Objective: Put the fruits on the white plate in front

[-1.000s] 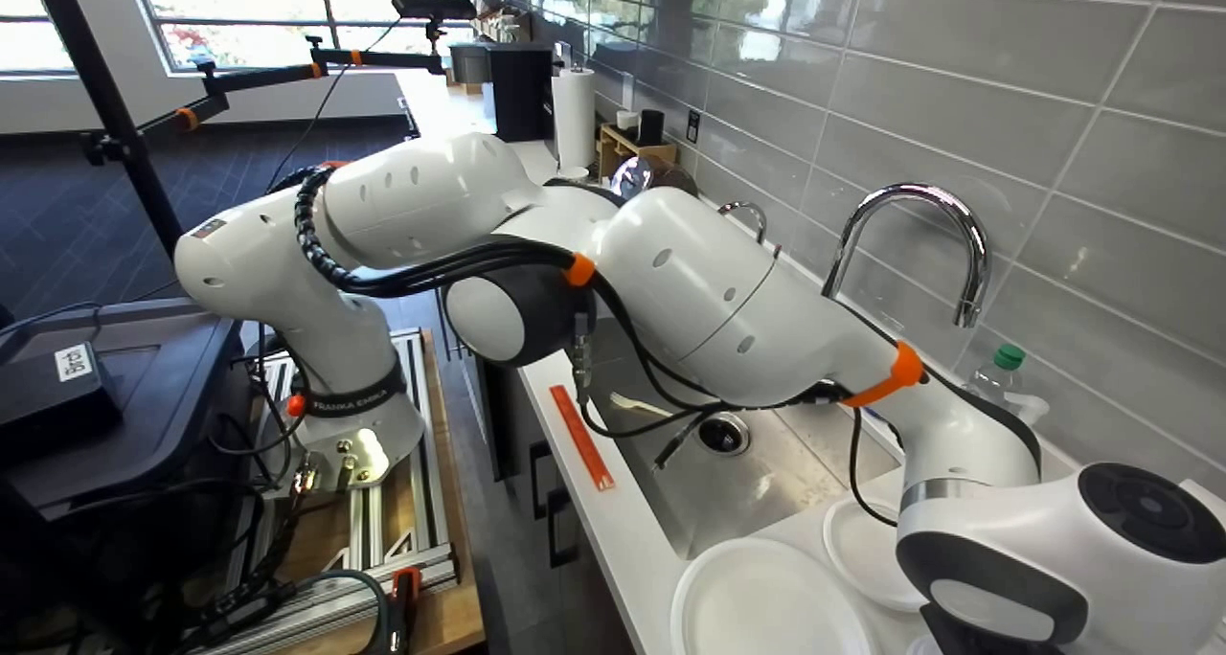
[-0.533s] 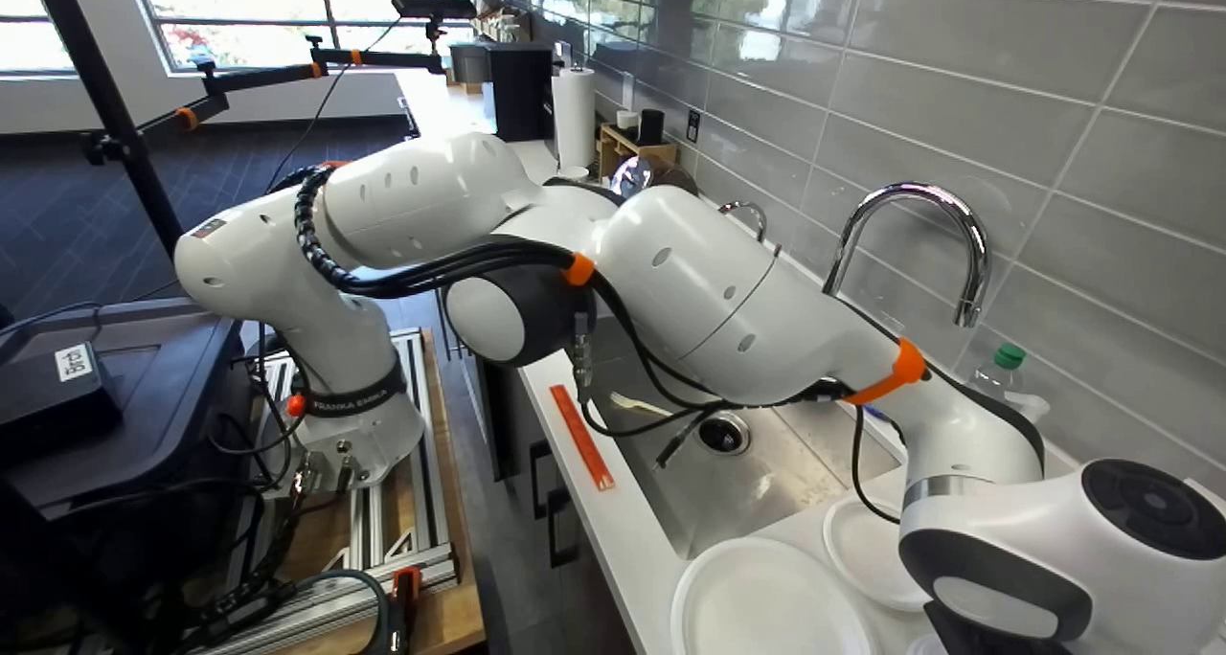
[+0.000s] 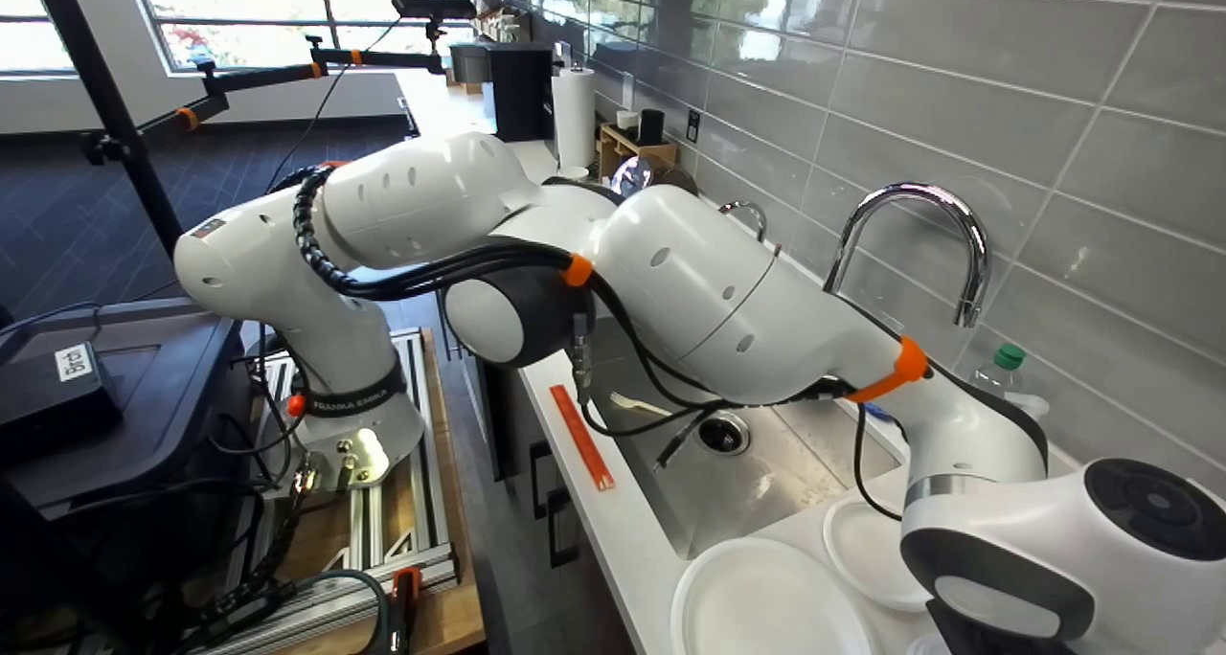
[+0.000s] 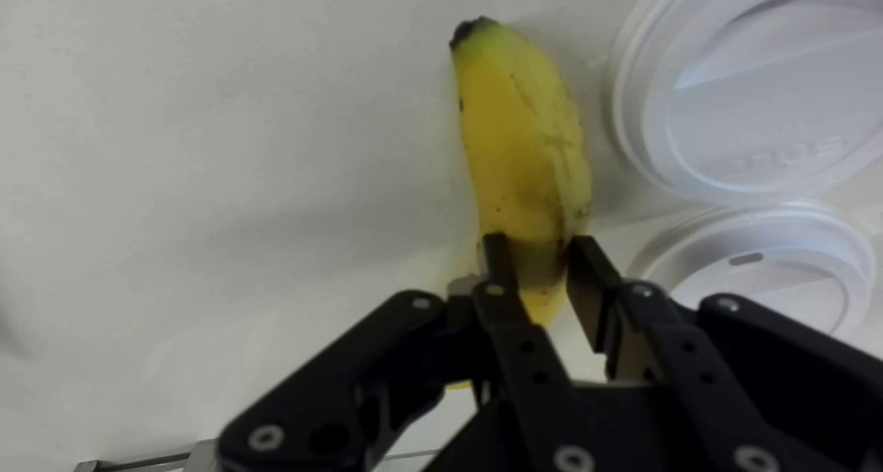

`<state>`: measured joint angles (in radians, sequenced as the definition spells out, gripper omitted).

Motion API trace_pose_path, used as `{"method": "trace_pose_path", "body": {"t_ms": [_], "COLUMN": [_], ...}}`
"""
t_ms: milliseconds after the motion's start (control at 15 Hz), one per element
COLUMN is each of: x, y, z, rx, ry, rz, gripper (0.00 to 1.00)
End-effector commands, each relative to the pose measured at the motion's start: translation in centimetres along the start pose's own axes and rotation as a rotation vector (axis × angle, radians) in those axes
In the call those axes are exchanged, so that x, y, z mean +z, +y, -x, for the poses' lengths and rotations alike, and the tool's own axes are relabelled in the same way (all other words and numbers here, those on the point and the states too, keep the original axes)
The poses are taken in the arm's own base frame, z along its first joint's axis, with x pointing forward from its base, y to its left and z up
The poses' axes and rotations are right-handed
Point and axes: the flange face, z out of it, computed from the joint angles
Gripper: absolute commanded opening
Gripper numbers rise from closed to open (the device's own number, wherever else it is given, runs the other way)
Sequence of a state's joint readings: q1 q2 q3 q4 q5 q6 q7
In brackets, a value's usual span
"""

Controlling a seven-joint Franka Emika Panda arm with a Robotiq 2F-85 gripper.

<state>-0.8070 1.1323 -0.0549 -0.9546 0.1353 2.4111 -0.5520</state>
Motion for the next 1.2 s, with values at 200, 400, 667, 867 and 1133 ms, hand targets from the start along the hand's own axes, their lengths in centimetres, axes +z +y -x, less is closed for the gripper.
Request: {"method": "trace_pose_path", "body": {"t_ms": [200, 400, 667, 867, 1133], "x": [-1.7, -2.2, -1.5, -0.6, 0.6], "y": [0.4, 1.0, 0.7, 0.2, 0.1], "z": [-0.3, -0.4, -0.5, -0.5, -0.1], "rx": [-0.002, 0.013, 0.032, 0.031, 0.036], "ry": [0.037, 0.050, 0.053, 0.045, 0.036], "rz": [-0.021, -0.016, -0.034, -0.039, -0.035], "gripper": [0.26, 0.46, 0.71, 0.93, 1.00]}}
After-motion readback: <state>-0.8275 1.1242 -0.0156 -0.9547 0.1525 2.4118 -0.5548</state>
